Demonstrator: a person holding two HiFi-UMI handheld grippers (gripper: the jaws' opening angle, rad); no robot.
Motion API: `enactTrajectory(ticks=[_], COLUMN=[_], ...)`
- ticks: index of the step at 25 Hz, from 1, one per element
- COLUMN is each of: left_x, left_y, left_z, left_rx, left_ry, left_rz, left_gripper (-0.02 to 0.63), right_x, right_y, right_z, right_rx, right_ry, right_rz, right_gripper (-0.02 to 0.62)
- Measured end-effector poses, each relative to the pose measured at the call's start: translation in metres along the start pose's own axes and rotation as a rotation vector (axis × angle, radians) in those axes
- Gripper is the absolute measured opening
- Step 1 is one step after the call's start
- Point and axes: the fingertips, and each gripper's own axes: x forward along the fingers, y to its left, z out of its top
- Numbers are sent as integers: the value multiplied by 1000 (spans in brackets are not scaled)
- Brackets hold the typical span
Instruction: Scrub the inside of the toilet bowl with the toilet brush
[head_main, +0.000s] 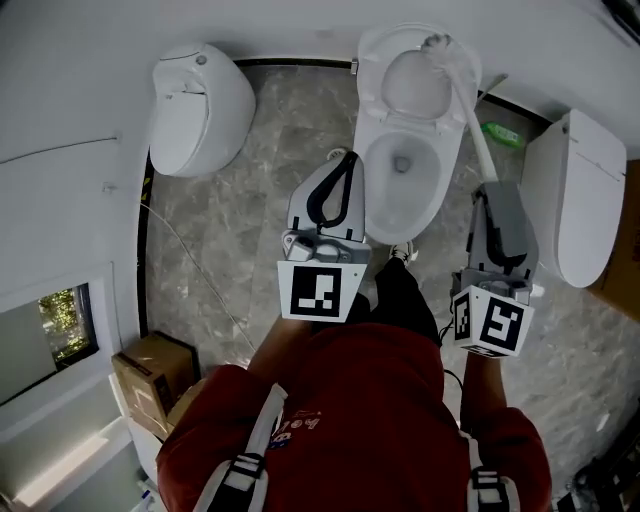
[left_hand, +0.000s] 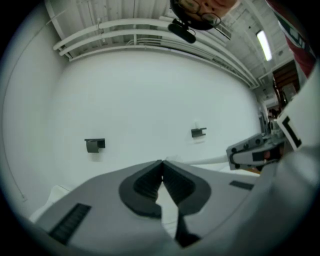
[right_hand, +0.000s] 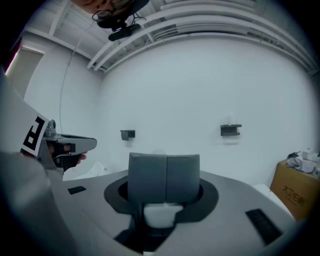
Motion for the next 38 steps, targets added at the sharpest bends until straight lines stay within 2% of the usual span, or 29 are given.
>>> enactTrajectory(ticks=[4, 10, 14, 17, 21, 25, 28, 30, 34, 38], left_x=[31, 71, 76, 79, 81, 90, 100, 106, 108, 111], left_y=[10, 21, 20, 22, 22, 21, 20, 22, 30, 33], left_z=[-60, -183, -279, -348, -426, -471, -490, -493, -492, -492], left_rx=[-48, -145, -198, -238, -252, -257, -247, -250, -254, -254], left_ry=[109, 250, 381, 449, 488, 491, 495, 494, 491, 492], left_rz=[-7, -51, -66, -63, -65, -83, -96, -95, -90, -92], left_gripper=[2, 2, 2, 2, 2, 2, 2, 2, 2, 2], right_x=[27, 64, 74, 91, 112, 117, 112, 109, 113, 140], right_y=[17, 41, 57, 64, 72, 78, 78, 82, 101, 107], right_z=[-59, -176, -269, -353, -463, -531, -566, -575, -576, -558], right_rx=[-24, -70, -58, -83, -129, -180, -223, -246, -218, -189], right_ry=[159, 391, 542, 600, 705, 831, 905, 922, 927, 881], right_rz=[50, 82, 83, 68, 78, 90, 91, 96, 146, 175], right_gripper=[149, 149, 149, 149, 149, 149, 149, 149, 149, 149])
